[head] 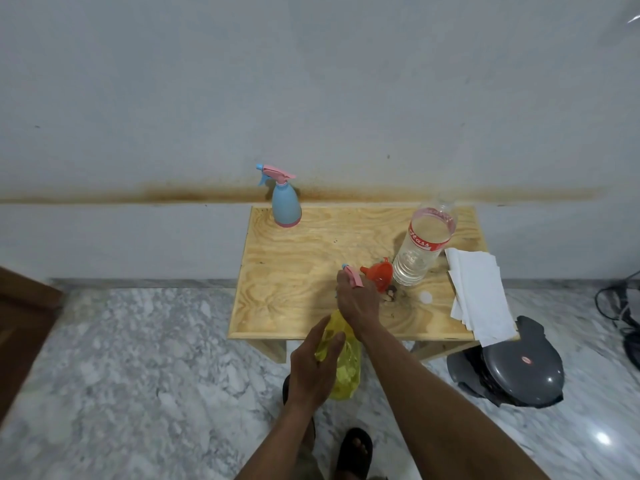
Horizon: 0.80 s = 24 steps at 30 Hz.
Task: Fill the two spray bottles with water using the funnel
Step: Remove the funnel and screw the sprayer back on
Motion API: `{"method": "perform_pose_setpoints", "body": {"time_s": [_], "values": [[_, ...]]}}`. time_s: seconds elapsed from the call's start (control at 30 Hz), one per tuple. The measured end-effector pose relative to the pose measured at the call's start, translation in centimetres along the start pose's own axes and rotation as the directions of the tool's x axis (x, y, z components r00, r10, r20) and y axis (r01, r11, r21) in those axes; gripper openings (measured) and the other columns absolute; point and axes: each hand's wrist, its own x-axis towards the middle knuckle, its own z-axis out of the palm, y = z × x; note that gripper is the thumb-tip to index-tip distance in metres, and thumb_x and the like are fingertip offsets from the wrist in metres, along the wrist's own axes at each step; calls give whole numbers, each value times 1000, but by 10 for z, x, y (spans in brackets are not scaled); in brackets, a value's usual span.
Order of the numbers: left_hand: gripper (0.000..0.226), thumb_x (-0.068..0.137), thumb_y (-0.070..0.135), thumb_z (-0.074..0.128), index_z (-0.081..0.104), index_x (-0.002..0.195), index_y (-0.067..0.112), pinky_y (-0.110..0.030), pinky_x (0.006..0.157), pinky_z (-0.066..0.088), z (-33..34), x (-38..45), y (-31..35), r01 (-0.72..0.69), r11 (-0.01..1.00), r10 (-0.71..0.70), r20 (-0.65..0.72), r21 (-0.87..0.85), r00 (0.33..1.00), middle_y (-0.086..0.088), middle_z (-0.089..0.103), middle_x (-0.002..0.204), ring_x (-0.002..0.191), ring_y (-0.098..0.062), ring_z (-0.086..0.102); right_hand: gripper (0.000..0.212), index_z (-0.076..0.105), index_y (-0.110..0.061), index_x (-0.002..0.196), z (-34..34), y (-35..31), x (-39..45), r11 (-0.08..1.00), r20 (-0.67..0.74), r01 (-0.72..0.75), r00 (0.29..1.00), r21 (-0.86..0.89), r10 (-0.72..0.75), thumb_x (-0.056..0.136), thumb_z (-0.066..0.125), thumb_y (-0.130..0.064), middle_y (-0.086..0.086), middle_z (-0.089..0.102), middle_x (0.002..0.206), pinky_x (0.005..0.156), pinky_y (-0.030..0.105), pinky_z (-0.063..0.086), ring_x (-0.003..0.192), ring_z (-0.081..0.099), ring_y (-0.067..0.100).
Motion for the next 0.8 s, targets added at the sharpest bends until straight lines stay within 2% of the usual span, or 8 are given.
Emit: {"method": "perform_pose_setpoints", "body": {"time_s": [0.1,0.17,0.23,0.3,0.4,0.53,0.73,0.8], "values": [[46,93,48,63,60,136,32,-13,81,53,-1,2,-2,4,1000,-4,1,-15,1000,12,71,114,103,7,64,37,61,-10,78,0,-1,0,999,-23,8,1000,-31,-9,102,43,-32,14,67,85,73,33,37,80,59,29],[46,94,45,62,60,136,29,-10,78,51,-1,3,-2,3,1000,-3,7,-3,1000,10,72,114,98,13,63,36,61,-11,77,1,1,1,999,-37,7,999,-46,-9,101,43,-31,14,66,85,72,31,35,80,58,29],[46,94,43,63,60,136,27,-8,79,49,0,3,-3,7,1000,-7,8,-8,1000,10,71,116,101,11,63,36,61,-10,78,2,3,2,997,-21,6,1000,-71,-7,101,43,-31,11,63,82,72,31,34,79,57,28],[48,93,47,62,60,137,27,-9,83,50,1,2,-5,14,1000,-14,4,-18,1000,9,71,120,109,5,63,37,64,-8,83,3,4,5,997,12,-9,1000,-82,10,100,44,-33,11,65,87,74,33,38,84,60,30],[54,91,55,61,60,137,27,-12,87,51,3,1,-5,2,1000,-2,2,-30,1000,9,70,123,113,3,63,42,68,-6,93,2,4,6,997,30,-44,999,-65,46,99,43,-39,15,68,98,83,39,45,92,62,33],[48,94,45,61,60,137,23,-13,87,51,7,2,-1,-12,999,13,16,-32,1000,7,70,123,113,0,64,43,68,-7,93,-4,4,6,998,21,-44,999,-55,45,100,40,-39,12,67,96,77,35,40,88,60,30],[44,95,40,62,60,136,24,-6,82,47,13,0,4,-4,1000,5,31,-28,1000,13,68,118,103,22,57,43,67,-7,84,-10,8,6,998,-24,-22,999,-66,21,99,40,-37,16,69,88,72,35,40,85,64,33],[46,94,42,62,60,136,23,-9,85,49,15,-1,3,-12,999,12,24,-30,1000,10,69,121,106,17,59,42,68,-6,89,-12,8,5,998,-7,-19,1000,-63,18,99,42,-37,16,69,91,75,36,43,88,64,34]]}}
